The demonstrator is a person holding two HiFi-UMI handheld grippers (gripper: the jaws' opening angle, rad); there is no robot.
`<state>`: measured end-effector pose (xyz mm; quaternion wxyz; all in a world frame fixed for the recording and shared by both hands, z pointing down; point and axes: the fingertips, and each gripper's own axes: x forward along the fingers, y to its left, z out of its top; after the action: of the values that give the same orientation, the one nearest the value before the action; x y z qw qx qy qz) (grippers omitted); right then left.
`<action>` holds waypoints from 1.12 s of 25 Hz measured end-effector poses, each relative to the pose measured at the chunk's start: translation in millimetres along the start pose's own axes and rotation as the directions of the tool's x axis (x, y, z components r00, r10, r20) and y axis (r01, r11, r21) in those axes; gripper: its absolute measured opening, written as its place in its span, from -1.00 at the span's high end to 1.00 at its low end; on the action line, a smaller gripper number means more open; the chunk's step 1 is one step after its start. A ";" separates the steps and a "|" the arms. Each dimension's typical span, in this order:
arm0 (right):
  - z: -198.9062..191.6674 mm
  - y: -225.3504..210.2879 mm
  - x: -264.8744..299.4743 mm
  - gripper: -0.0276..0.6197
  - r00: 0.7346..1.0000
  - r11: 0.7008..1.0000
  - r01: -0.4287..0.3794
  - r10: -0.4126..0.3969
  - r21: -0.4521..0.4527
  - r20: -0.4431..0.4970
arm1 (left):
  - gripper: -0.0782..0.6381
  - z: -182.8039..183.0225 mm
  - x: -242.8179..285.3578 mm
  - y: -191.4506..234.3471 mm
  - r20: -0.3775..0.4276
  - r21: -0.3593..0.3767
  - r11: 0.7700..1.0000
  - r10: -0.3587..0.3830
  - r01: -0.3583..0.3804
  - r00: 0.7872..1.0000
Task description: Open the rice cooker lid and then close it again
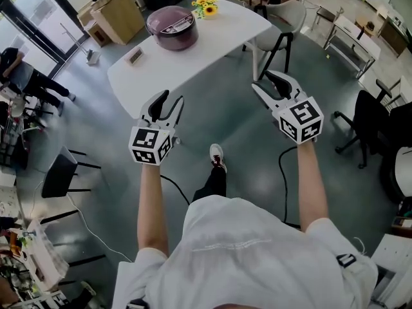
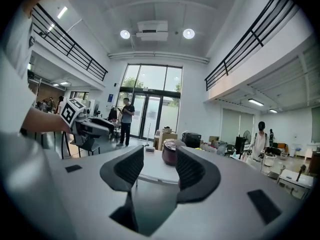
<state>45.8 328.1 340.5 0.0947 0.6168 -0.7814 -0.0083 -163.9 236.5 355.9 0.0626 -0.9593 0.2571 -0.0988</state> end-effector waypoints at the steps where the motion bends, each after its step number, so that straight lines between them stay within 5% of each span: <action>1: -1.3 -3.5 5.7 0.26 1.000 1.000 -0.002 0.002 -0.004 -0.004 | 0.25 -2.7 6.3 4.7 -0.003 0.000 1.000 0.004 -0.004 1.000; 15: 10.8 -91.8 172.0 0.23 0.997 0.994 -0.056 0.051 -0.093 -0.051 | 0.25 -23.4 148.1 134.3 -0.034 -0.034 0.999 0.036 -0.037 0.999; 28: 23.9 -124.0 345.5 0.23 0.985 0.981 -0.147 0.132 -0.130 -0.113 | 0.25 -61.9 221.7 270.5 -0.083 -0.099 0.990 0.094 -0.102 0.992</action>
<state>84.9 -37.6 348.5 0.1781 0.5520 -0.8142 -0.0236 -119.7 -112.6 404.8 0.0079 -0.9429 0.3110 -0.1194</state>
